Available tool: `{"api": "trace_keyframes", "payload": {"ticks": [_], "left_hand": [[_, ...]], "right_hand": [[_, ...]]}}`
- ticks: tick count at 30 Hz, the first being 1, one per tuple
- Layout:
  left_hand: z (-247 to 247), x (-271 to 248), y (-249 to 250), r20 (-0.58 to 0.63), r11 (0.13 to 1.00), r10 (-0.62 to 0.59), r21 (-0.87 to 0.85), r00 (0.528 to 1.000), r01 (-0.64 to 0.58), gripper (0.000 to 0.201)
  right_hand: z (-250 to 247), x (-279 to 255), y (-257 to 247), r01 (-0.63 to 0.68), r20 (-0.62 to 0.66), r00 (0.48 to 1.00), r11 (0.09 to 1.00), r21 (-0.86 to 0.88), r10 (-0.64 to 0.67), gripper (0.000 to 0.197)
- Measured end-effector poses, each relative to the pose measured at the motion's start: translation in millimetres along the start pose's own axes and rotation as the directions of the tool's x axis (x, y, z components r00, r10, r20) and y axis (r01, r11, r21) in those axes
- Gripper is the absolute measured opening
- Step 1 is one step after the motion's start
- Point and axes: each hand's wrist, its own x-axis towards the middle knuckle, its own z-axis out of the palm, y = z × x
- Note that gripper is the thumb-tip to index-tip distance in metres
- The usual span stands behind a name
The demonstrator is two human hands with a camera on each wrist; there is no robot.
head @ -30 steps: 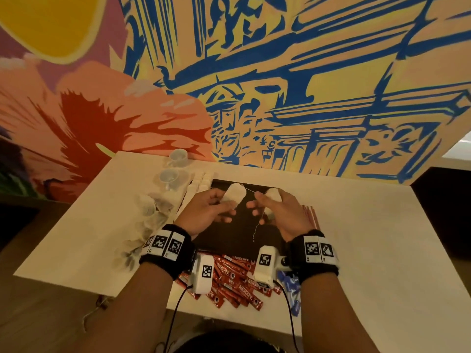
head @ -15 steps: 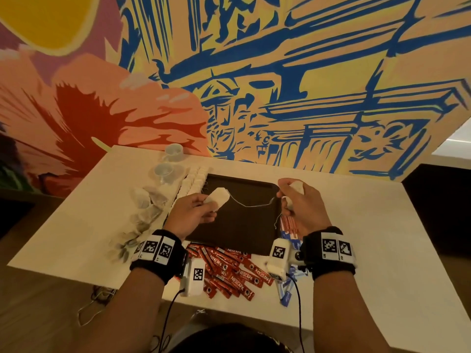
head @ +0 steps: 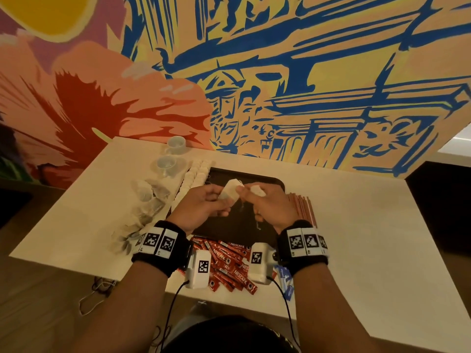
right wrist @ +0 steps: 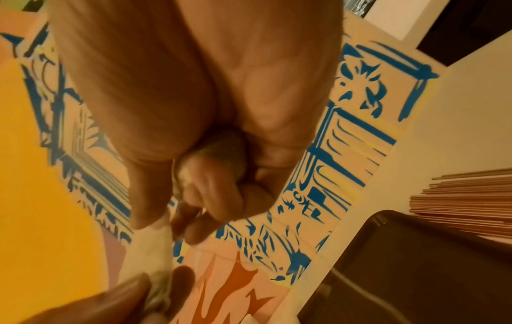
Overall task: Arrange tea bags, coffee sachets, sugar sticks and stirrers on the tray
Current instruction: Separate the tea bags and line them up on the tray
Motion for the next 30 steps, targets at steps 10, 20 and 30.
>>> {"api": "trace_keyframes", "payload": {"ticks": [10,20,30], "left_hand": [[-45.0,8.8,13.8,0.153,0.99,0.018,0.138,0.988,-0.039,0.022],[-119.6,49.6,7.9,0.01,0.907,0.008,0.422,1.0,-0.011,0.046],[-195.0,128.6,-40.6,-0.091,0.779,-0.12,0.608,0.989,0.15,0.026]], "right_hand": [[17.9,30.7,-29.9,0.211,0.172,0.97,0.944,-0.254,-0.171,0.02],[40.0,68.9,-10.2,-0.131,-0.118,0.985,0.99,-0.044,0.125,0.036],[57.2,98.1,27.3,-0.446,-0.153,0.844,0.831,0.333,0.514,0.056]]}}
